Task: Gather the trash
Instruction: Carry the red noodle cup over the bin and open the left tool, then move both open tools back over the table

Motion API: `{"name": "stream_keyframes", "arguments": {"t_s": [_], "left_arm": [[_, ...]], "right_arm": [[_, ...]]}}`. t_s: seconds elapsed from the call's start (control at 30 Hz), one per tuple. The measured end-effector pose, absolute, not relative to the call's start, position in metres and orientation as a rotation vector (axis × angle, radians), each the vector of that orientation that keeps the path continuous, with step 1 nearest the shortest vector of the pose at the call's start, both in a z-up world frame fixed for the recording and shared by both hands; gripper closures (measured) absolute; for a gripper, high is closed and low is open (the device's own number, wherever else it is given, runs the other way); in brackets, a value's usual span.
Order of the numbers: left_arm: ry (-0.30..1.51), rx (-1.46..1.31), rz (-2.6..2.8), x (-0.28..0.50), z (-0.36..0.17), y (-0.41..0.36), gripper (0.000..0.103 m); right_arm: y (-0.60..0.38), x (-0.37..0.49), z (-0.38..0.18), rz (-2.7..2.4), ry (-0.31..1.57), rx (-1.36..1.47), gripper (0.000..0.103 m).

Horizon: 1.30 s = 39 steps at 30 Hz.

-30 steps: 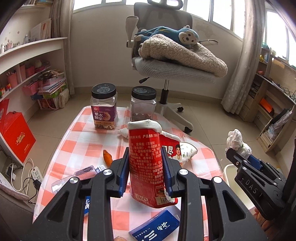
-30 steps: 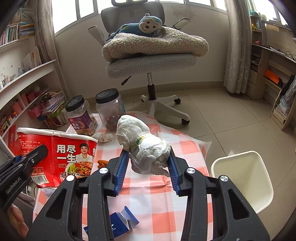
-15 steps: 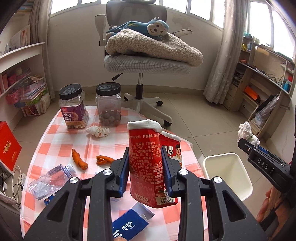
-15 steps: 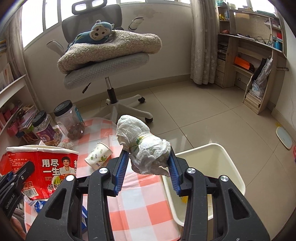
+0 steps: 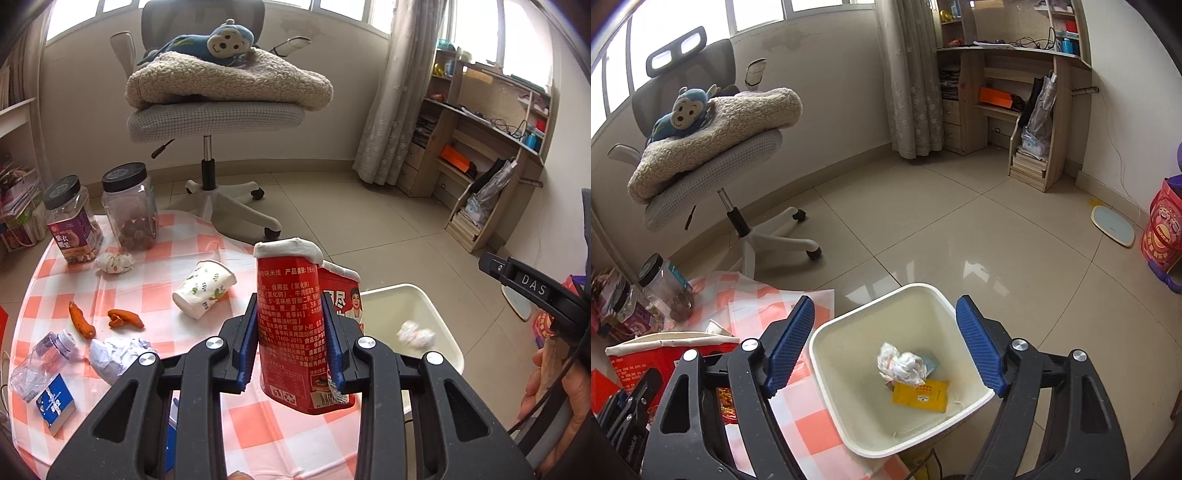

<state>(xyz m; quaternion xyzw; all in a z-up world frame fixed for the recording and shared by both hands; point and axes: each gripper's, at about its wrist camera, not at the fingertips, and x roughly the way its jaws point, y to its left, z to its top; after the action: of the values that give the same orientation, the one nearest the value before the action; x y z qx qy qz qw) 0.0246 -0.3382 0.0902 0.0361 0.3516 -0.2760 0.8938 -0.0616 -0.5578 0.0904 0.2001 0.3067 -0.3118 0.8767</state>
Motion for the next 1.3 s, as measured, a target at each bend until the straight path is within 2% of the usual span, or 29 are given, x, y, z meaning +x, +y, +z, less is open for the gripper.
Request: {"name": "stream_keyframes", "arguments": {"t_s": [0.17, 0.5, 0.6, 0.63, 0.67, 0.83, 1.1, 1.13, 1.2, 1.3], "left_arm": [[0.747, 0.086, -0.622, 0.018, 0.083, -0.369, 0.071], [0.763, 0.131, -0.707, 0.004, 0.067, -0.427, 0.07], [0.787, 0.126, -0.745, 0.007, 0.062, -0.439, 0.066], [0.796, 0.121, -0.753, 0.009, 0.06, -0.441, 0.054], [0.8, 0.111, -0.76, 0.009, 0.058, -0.441, 0.048], [0.798, 0.099, -0.743, 0.007, 0.06, -0.439, 0.047], [0.725, 0.112, -0.632, 0.004, 0.074, -0.419, 0.037], [0.718, 0.112, -0.617, 0.005, 0.076, -0.415, 0.035], [0.69, 0.118, -0.573, 0.005, 0.081, -0.407, 0.025], [0.65, 0.131, -0.515, 0.005, 0.087, -0.394, 0.022]], "right_arm": [[-0.582, -0.082, 0.089, -0.701, 0.632, 0.427, 0.02], [-0.611, -0.116, 0.085, -0.773, 0.626, 0.419, 0.018], [-0.614, -0.122, 0.084, -0.785, 0.627, 0.415, 0.016], [-0.616, -0.123, 0.084, -0.79, 0.627, 0.412, 0.015], [-0.616, -0.124, 0.083, -0.797, 0.626, 0.406, 0.014], [-0.609, -0.125, 0.086, -0.822, 0.611, 0.346, 0.008], [-0.581, -0.117, 0.092, -0.806, 0.592, 0.259, 0.007], [-0.575, -0.115, 0.093, -0.802, 0.59, 0.246, 0.007], [-0.565, -0.111, 0.095, -0.792, 0.584, 0.225, 0.007], [-0.551, -0.105, 0.098, -0.777, 0.572, 0.204, 0.007]]}}
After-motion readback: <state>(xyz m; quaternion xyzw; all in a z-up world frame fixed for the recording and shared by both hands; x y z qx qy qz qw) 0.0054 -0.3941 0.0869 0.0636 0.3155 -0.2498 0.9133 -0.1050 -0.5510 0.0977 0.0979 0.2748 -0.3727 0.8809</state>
